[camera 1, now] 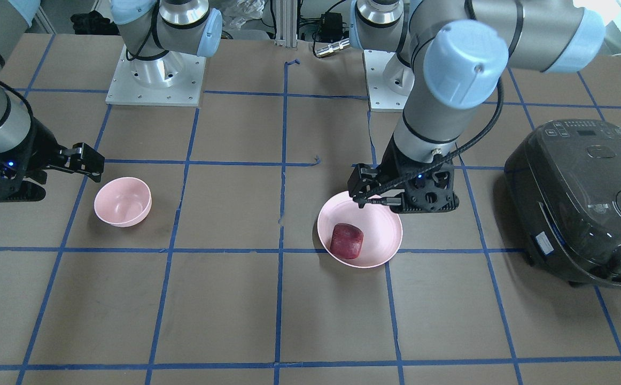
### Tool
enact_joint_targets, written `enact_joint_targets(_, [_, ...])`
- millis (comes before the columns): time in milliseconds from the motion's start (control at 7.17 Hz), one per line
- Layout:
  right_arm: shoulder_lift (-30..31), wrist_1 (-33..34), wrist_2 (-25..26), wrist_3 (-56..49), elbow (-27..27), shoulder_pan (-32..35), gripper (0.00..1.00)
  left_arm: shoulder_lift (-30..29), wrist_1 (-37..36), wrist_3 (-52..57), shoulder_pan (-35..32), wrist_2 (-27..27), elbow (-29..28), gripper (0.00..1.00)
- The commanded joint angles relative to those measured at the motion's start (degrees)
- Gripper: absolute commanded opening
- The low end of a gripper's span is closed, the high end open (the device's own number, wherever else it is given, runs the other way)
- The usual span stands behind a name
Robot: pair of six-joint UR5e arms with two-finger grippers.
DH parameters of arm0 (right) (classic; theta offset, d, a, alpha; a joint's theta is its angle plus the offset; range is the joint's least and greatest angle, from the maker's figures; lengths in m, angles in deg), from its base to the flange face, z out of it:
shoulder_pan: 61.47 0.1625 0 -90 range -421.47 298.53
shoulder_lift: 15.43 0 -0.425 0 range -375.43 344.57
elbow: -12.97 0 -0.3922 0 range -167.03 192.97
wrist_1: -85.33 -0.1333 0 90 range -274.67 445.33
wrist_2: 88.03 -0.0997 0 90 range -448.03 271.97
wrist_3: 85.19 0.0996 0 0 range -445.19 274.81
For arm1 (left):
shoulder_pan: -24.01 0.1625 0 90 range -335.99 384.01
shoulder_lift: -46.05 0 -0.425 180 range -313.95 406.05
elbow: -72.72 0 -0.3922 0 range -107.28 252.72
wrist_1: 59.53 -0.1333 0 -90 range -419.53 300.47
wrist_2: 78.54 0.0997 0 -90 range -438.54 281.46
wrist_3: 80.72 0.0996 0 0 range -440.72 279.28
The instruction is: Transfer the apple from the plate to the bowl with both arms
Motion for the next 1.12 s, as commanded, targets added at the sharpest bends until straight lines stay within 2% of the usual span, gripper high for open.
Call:
enact_joint_targets(0, [-1.78,15.37,0.01,-8.49,-8.36,-2.35,1.0,-3.0,-12.27,0.27,-1.57,0.09,7.86,0.96])
enact_joint_targets(140, [-1.87,16.23,-0.07,-15.34,-12.49,-3.93,1.0,-4.23,-16.45,0.1,-2.27,0.09,10.43,0.97])
enact_joint_targets(558, [-3.19,21.4,-0.34,-15.76,-20.07,-6.32,1.0,-8.0,-19.54,0.36,-3.42,0.17,11.07,0.95])
enact_joint_targets(698, [-3.89,23.6,-0.34,-15.67,-21.48,-6.32,0.95,-9.5,-20.17,0.36,-3.68,0.17,11.33,0.94])
enact_joint_targets(837, [-4.77,23.97,-0.43,-15.59,-22.1,-6.32,0.84,-10.3,-20.35,0.97,-4.03,0.17,11.77,0.95])
enact_joint_targets(977, [-5.38,24.23,-0.25,-15.58,-22.11,-6.32,0.57,-10.91,-21.4,2.63,-4.04,0.17,12.82,0.94])
